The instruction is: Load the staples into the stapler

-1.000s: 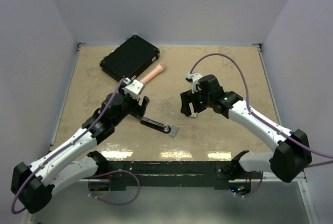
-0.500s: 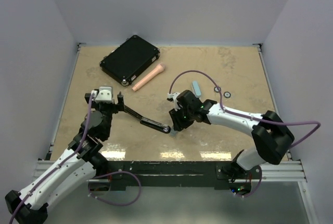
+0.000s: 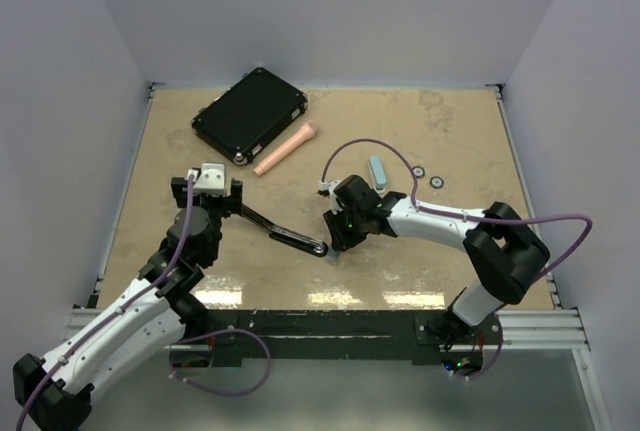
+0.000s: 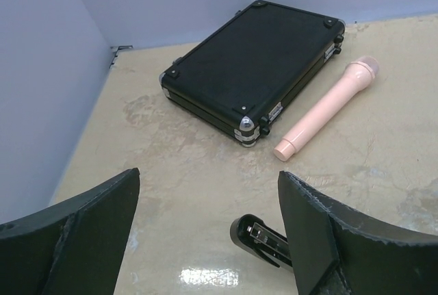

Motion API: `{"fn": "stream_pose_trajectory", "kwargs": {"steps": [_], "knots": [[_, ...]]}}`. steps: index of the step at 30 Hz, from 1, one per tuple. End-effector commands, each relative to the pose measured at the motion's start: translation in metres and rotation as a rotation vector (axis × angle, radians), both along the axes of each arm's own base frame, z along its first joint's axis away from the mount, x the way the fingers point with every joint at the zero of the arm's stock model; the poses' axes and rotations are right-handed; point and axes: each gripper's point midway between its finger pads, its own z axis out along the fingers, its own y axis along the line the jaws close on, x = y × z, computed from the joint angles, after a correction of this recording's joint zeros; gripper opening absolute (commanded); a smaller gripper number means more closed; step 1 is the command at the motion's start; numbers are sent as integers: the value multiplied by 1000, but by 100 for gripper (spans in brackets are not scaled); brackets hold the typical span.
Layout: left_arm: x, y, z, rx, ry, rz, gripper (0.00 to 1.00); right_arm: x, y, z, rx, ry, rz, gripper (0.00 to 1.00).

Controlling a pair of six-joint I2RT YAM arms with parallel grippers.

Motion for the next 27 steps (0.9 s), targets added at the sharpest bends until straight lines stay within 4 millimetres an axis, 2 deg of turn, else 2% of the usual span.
{"fn": "stream_pose_trajectory", "kwargs": {"steps": [1,10,13,16,22,26,27], "knots": [[2,-1,19,-28,-50,-2,86,8,5,8,11,-23,-32,29],[5,-14,15,-25,-31,-63,85,0,-8,12,-43,2,-65,28],[6,-17,14,-25,-26,-75,85,-6,-4,13,-52,15,-56,28],[6,-18,13,-22,-22,-83,85,-8,2,22,-40,7,-53,28],[6,-20,13,-21,-22,-91,85,9,13,45,-22,-74,-56,27],[6,-19,14,-21,-25,-92,85,13,18,41,-52,-94,-5,28],[6,-19,14,-20,-23,-91,85,10,20,35,-65,-80,8,28]]}}
